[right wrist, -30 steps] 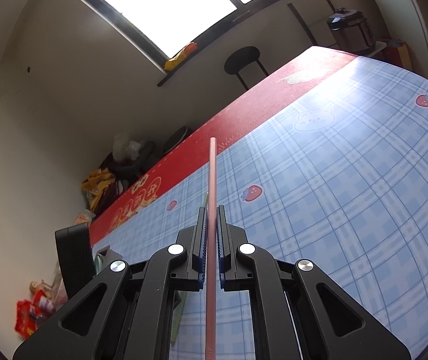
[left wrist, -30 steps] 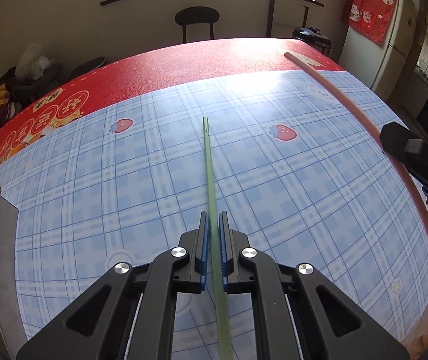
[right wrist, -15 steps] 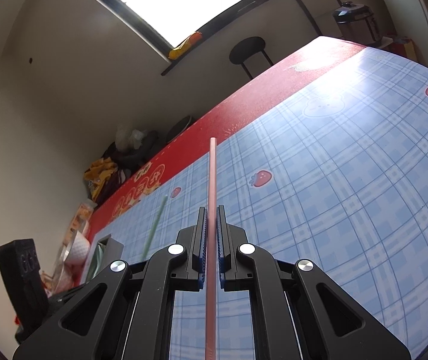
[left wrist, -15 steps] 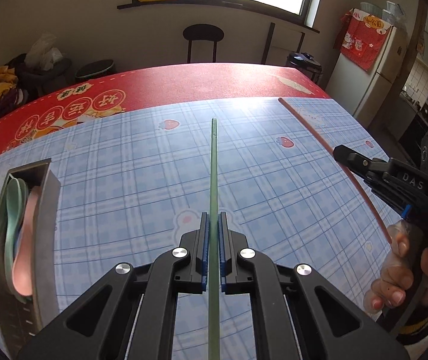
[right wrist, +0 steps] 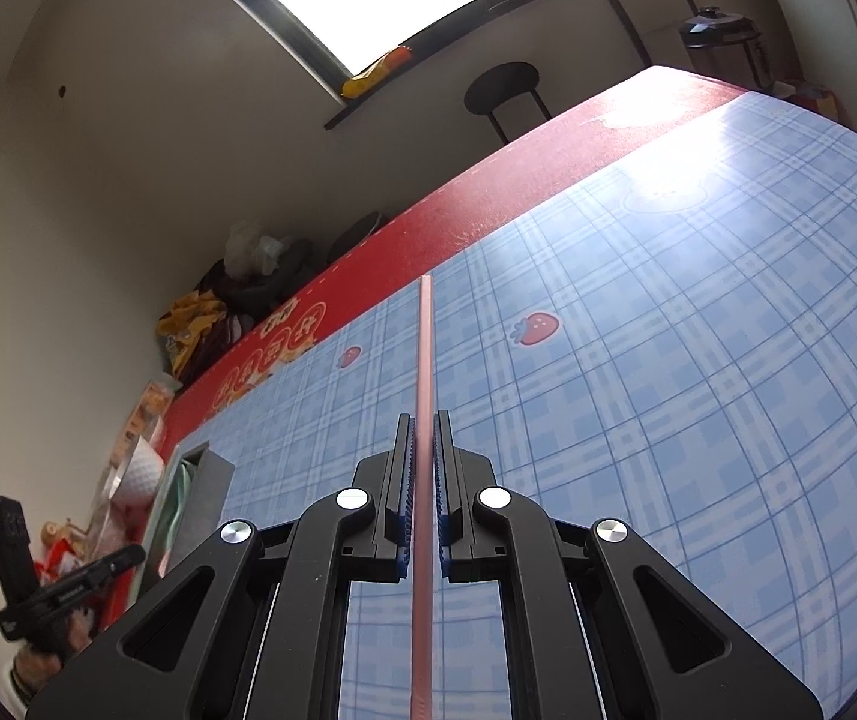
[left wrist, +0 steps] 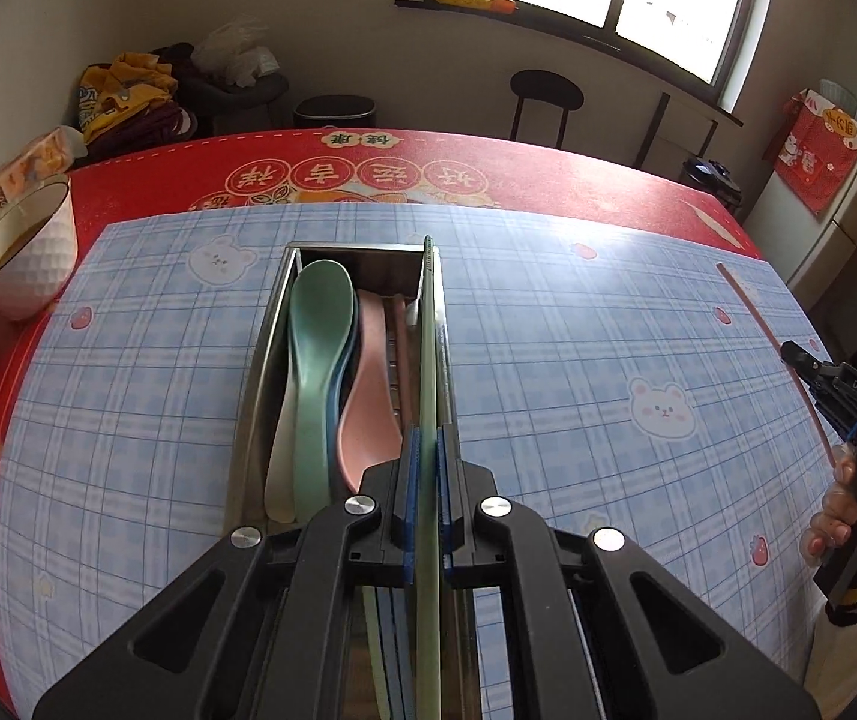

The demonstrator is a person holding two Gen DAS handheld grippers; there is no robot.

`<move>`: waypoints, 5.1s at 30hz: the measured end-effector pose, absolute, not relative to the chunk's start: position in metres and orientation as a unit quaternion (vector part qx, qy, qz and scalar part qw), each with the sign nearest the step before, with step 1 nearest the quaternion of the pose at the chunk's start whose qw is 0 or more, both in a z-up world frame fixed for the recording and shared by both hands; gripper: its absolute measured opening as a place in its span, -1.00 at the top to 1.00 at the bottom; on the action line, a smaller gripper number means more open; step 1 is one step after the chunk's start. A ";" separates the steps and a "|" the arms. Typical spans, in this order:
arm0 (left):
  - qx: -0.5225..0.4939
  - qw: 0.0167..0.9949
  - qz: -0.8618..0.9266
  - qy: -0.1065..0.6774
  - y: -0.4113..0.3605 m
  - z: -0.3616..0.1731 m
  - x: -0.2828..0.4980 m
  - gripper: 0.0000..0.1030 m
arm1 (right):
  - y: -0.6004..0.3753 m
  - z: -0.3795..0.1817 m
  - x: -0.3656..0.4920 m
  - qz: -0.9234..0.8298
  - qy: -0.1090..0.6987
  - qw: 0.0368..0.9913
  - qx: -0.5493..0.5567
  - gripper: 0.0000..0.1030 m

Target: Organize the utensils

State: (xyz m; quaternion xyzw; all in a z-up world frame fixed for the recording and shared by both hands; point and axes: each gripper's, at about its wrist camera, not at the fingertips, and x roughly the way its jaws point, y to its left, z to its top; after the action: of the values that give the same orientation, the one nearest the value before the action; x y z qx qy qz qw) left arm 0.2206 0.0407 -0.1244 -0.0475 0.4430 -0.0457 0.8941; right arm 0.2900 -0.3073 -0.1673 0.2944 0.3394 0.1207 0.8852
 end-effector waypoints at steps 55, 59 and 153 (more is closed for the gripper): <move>0.004 0.970 0.020 0.244 0.141 -0.132 0.107 -0.88 | -0.037 -0.134 0.257 0.155 0.415 0.850 0.284 0.88; -0.021 0.972 0.017 0.234 0.150 -0.130 0.104 -0.88 | -0.024 -0.137 0.265 0.133 0.419 0.853 0.281 0.88; 0.049 0.987 0.011 0.154 0.022 -0.001 0.057 -0.88 | -0.162 -0.001 0.111 0.054 0.174 0.982 0.054 -0.73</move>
State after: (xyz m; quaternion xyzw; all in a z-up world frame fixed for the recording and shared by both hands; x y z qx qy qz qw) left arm 0.0565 0.0217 -0.0014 0.0491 0.1537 0.0106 0.9868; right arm 0.1109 -0.1618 -0.0005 0.0538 0.1742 0.0542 0.9817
